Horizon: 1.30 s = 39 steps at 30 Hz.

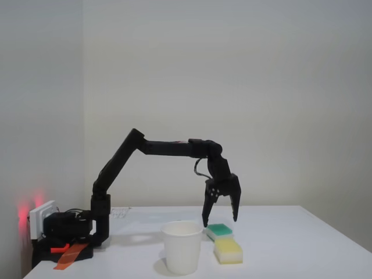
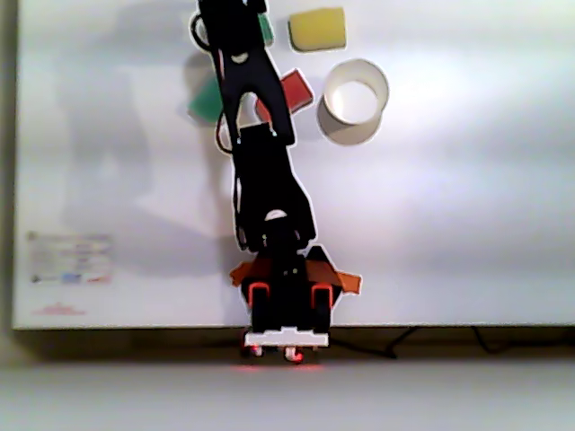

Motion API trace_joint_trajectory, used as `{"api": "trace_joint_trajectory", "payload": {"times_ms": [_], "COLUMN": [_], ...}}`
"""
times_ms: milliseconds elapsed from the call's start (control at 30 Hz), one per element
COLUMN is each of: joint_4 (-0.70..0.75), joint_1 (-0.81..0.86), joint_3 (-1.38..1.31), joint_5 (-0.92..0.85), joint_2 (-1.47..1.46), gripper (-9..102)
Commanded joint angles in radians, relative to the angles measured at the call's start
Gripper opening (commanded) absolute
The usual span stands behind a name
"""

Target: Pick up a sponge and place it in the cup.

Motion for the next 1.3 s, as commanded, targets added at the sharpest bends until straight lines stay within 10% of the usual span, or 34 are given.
{"api": "trace_joint_trajectory", "payload": {"times_ms": [0,567,1267], "joint_4": [0.008,0.046,0.044], "joint_1": [0.003,0.017,0.009], "joint_3": [-0.035,0.028,-0.069], "joint_5": [0.0,0.069,0.227], "joint_2": [0.023,-0.018,-0.107], "gripper": [35,33,0]}}
